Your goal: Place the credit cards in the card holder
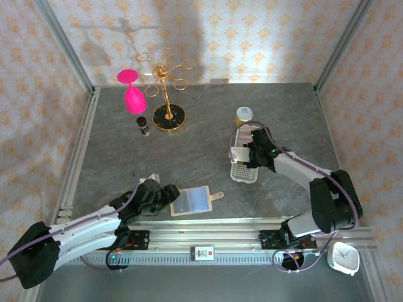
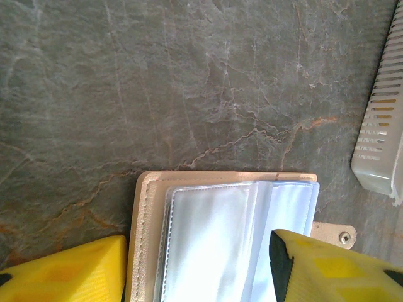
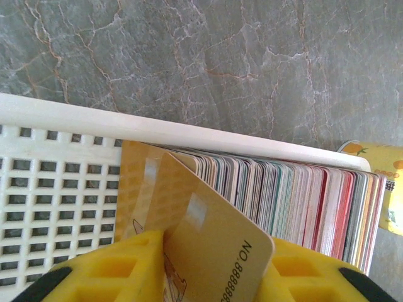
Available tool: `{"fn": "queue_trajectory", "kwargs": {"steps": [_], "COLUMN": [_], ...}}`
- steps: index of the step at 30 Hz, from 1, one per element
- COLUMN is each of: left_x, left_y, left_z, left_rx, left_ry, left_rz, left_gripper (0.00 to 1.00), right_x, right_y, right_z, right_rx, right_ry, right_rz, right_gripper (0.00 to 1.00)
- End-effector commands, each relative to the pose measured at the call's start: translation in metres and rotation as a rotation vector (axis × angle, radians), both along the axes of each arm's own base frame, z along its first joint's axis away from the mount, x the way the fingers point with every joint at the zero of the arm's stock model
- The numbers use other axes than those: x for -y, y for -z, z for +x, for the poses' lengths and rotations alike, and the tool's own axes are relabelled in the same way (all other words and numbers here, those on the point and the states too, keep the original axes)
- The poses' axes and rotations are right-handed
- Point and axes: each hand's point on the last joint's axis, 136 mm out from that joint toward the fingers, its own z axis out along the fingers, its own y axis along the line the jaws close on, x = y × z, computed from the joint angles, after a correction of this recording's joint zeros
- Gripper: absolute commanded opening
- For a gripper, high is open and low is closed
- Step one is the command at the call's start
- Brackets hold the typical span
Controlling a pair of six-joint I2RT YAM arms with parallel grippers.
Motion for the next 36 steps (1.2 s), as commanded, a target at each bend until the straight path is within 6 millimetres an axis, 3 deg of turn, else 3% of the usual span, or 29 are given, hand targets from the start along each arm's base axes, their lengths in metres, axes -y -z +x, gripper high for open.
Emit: {"fn": "queue_trajectory", "kwargs": {"steps": [1,16,24,29,33,36], "left_x": [0.002,0.002,0.002,0.002,0.004,0.004], "left_y": [0.008,0.008,0.008,0.008,0.001,-0.014], "left_z": [-0.003,-0.004,-0.004,-0.004,-0.001,0.004], "left_rx": [-0.011,-0.011,-0.012,-0.012,0.006,0.038], "left_ry": [0.007,0.007,0.008,0.008,0.013,0.013], "left_rz": [-0.026,-0.034,-0.034,-0.034,-0.039,-0.025], "left_gripper": [0.59,0.59,0.59,0.59,0.59,0.6], "right_x": [0.001,0.003,0.004,-0.002,-0.013,-0.018], "right_y": [-0.018,-0.031,-0.036,-0.041,-0.049,-0.069], "right_z": [0.007,0.007,0.003,-0.011,-0.032,-0.037], "right_rx": [0.054,0.081,0.074,-0.009,-0.143,-0.183], "right_ry": [0.017,0.03,0.047,0.06,0.103,0.193], "right_rz": [-0.001,0.01,0.027,0.087,0.179,0.291], "right_gripper": [0.33,0.28,0.18,0.01,0.0,0.0]}}
